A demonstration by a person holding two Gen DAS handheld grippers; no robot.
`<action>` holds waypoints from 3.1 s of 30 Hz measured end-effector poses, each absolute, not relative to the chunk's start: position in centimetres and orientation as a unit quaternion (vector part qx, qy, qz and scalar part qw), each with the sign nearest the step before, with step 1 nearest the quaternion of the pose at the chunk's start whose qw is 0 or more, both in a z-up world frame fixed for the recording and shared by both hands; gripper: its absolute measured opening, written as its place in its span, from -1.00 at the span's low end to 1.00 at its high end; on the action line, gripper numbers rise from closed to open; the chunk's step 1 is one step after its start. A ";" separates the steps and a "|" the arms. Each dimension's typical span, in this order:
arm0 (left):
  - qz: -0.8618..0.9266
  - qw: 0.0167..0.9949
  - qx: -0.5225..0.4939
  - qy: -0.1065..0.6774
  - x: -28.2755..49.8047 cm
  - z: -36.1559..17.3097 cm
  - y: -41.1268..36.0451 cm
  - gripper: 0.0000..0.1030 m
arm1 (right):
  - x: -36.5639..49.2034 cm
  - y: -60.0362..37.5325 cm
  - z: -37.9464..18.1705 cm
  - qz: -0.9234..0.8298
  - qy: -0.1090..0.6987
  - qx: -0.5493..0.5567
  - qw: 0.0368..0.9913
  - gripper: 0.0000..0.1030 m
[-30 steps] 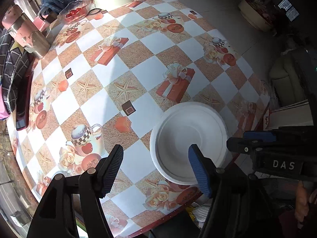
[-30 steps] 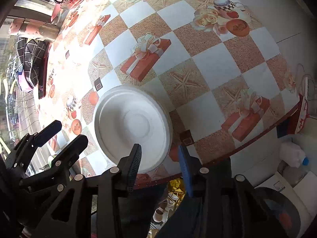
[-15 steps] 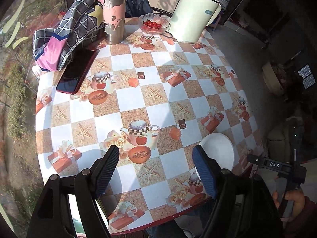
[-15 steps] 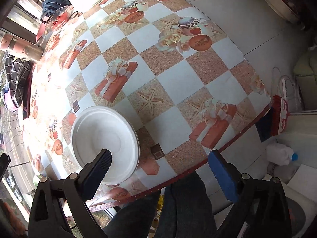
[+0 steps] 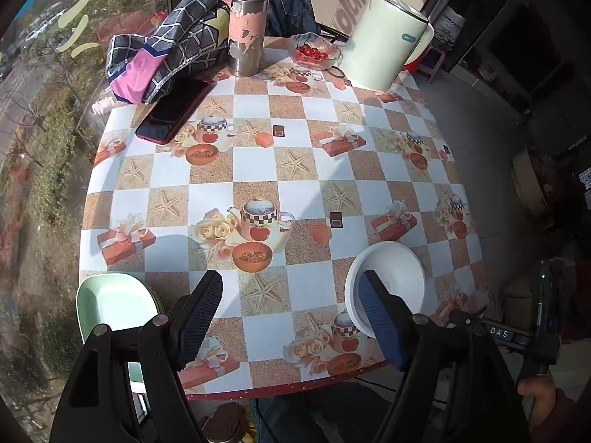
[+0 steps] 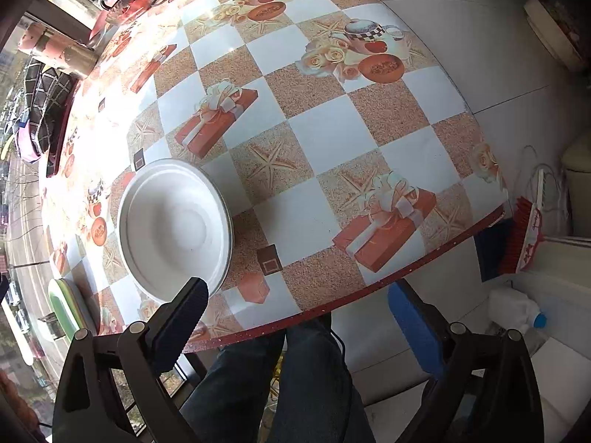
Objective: Organize plates and bowls
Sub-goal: 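Move both open tools to the rim of the stacked white bowls, then close both tools on the rim of the bowl stack, then lift the bowl stack with both tools and carry it over the green plates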
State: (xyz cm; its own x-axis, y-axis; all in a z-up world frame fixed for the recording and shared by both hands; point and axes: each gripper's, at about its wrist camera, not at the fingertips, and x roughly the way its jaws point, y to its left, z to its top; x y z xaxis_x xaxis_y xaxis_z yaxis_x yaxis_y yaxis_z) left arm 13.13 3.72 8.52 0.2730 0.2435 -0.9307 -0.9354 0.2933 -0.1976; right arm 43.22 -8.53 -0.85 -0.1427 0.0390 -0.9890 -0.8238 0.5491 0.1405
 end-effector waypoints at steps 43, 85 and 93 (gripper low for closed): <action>0.311 0.618 -0.317 0.649 25.6 -8.5 4.8 0.54 | 41.5 -4.6 -8.6 0.338 0.696 -0.346 0.531 0.92; 0.308 0.613 -0.399 0.609 24.5 -10.4 2.8 -0.24 | 37.0 -0.8 -8.9 0.465 0.658 -0.372 0.462 -0.50; 0.308 0.602 -0.401 0.618 23.1 -10.2 -0.4 -0.33 | 36.2 -1.5 -9.0 0.462 0.664 -0.396 0.436 -0.51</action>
State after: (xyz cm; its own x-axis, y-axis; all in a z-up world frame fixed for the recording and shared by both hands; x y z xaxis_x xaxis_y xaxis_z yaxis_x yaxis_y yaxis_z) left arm 23.13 -0.36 -10.24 0.0470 -0.1236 -0.9912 -0.8665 0.4886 -0.1020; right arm 36.15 -1.50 -9.04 -0.3072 -0.1227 -0.9437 -0.9274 0.2611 0.2679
